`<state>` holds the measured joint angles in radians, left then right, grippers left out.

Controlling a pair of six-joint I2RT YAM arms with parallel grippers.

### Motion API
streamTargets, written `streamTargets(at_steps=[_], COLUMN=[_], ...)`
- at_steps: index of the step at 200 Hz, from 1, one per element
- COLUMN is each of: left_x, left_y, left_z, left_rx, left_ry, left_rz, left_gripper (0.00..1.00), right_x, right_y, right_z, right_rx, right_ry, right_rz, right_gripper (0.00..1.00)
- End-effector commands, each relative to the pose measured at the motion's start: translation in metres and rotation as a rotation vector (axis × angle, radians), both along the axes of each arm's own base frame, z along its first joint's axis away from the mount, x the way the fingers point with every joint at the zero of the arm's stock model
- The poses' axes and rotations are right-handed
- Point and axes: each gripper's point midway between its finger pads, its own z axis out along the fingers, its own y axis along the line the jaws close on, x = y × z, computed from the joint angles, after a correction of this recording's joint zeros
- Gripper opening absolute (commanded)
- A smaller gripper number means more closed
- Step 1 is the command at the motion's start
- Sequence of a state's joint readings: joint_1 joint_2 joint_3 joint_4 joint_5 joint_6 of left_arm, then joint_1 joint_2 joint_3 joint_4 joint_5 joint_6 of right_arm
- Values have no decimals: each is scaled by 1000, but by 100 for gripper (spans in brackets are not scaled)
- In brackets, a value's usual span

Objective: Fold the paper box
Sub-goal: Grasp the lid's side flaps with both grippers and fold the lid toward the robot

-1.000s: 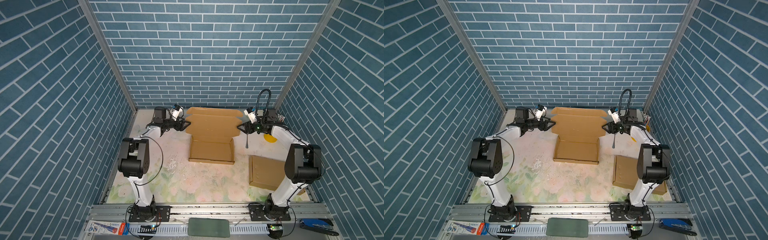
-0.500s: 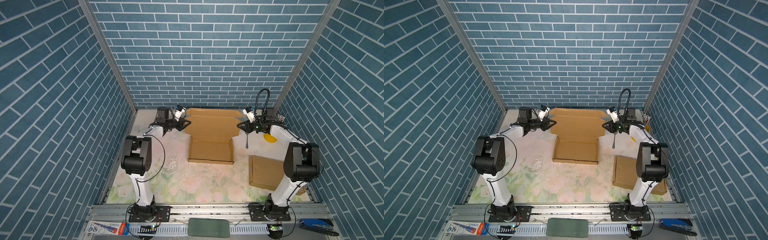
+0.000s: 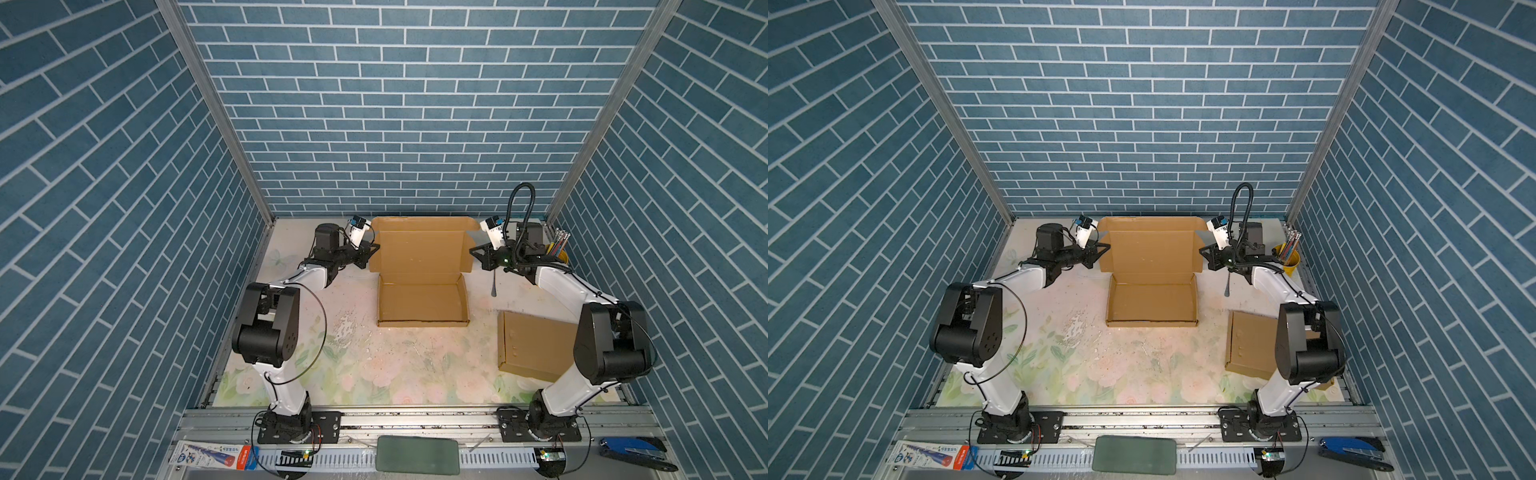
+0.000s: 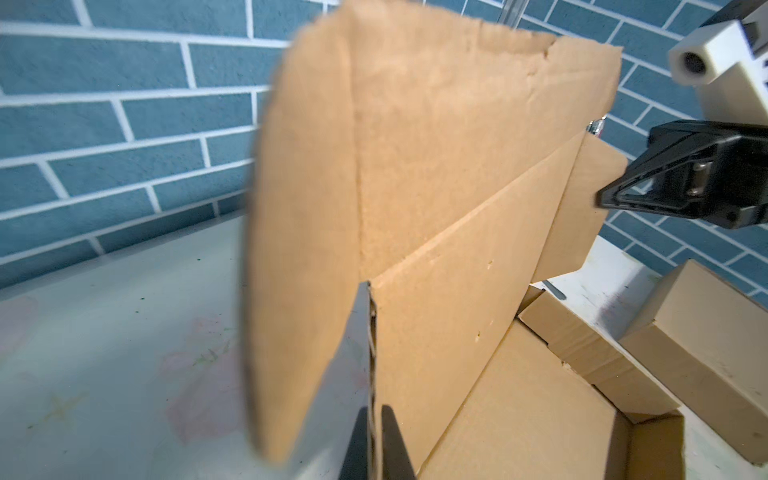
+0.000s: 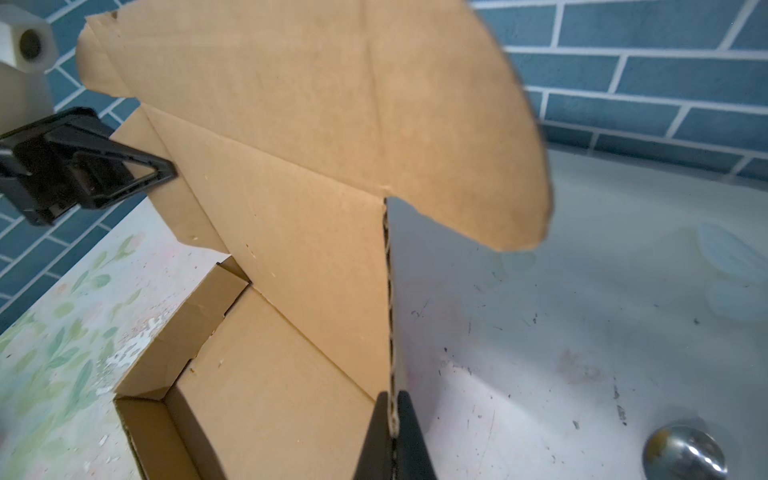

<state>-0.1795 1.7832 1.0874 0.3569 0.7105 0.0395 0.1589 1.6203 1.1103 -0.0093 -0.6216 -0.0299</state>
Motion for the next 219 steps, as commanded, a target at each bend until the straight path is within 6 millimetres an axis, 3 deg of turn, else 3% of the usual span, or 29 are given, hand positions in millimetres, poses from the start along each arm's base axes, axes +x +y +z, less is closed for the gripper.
streamTargets(at_steps=[1,28,77,116,139,146,179,219], left_x=[4,4,-8,-22,-30,-37,-46,-57], left_y=[0,4,-14,-21,-21,-21,-25,-23], left_z=[19,25,22,-4,-8,-19,-28,-33], left_rx=[6,-46,-104,-96,-110,-105,-109,-108], left_ry=[-115,-165,-216,-217,-225,-203,-191,-190], left_rz=[102,239,306,320,323,318,291,302], left_gripper=[0,0,0,0,0,0,0,0], right_x=[3,-4,-22,-38,-45,-47,-57,-71], right_y=[3,4,24,23,28,29,35,28], right_z=[25,16,-4,-21,-30,-31,-39,-55], right_rx=[58,117,151,151,143,144,131,122], right_ry=[-85,-91,-116,-139,-138,-138,-140,-147], right_rz=[-118,-246,-350,-396,-394,-394,-382,-413], right_gripper=[0,0,0,0,0,0,0,0])
